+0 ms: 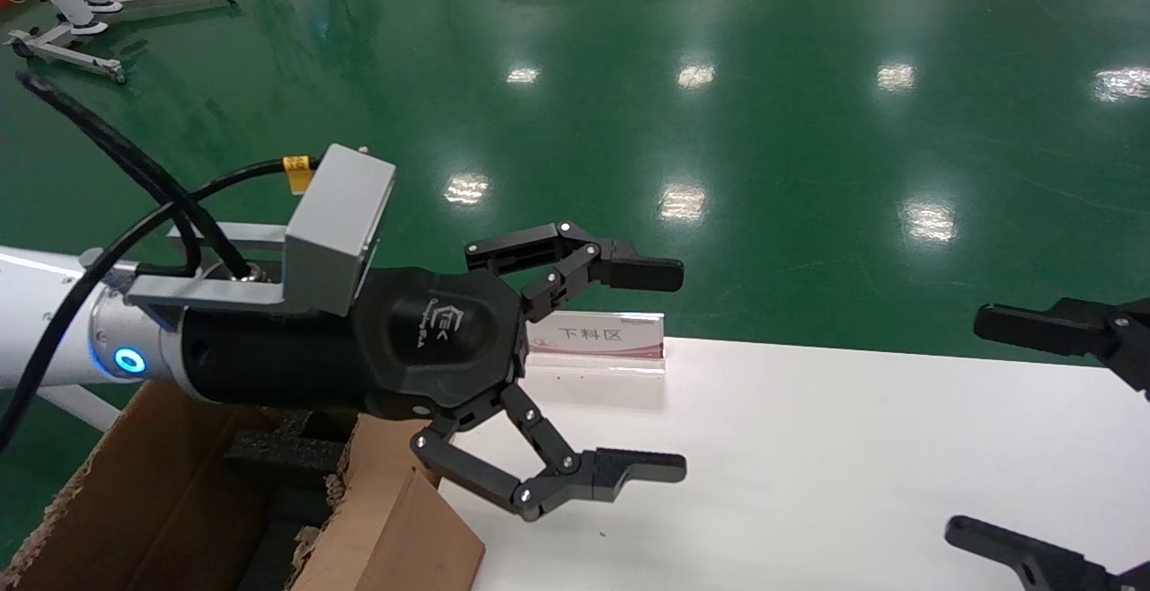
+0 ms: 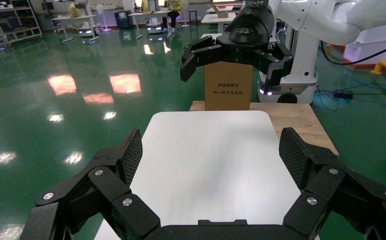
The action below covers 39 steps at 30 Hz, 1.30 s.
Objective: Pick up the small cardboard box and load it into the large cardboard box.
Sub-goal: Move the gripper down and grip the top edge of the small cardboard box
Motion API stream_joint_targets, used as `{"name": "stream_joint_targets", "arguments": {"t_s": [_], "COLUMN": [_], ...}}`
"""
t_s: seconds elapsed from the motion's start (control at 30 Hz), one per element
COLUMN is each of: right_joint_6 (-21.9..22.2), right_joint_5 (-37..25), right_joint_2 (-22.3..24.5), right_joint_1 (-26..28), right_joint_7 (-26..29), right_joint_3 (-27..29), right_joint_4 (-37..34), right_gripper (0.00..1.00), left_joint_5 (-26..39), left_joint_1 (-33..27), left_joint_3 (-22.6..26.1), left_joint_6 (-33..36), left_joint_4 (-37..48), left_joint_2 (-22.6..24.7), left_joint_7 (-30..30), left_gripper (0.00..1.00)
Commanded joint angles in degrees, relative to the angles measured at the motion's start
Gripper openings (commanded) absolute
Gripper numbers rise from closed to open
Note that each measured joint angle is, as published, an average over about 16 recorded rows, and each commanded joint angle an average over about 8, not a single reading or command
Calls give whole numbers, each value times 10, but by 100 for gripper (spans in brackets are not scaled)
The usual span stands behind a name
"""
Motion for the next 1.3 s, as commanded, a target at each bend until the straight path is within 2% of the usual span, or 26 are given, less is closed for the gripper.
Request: {"name": "stream_joint_targets", "arguments": {"t_s": [0.03,1.3], "right_joint_6": [0,0], "right_joint_5": [0,0], "right_joint_2": [0,0], "right_joint_1": [0,0], "right_joint_7": [0,0], "right_joint_3": [0,0], "right_joint_4": [0,0], "right_gripper": [100,100], "left_joint_5": [0,0], "left_joint_1": [0,0], "left_joint_3": [0,-1], "left_joint_6": [0,0], "left_joint_4": [0,0], "left_joint_2": [0,0], "left_joint_7": [0,0], "left_gripper": [100,100]}}
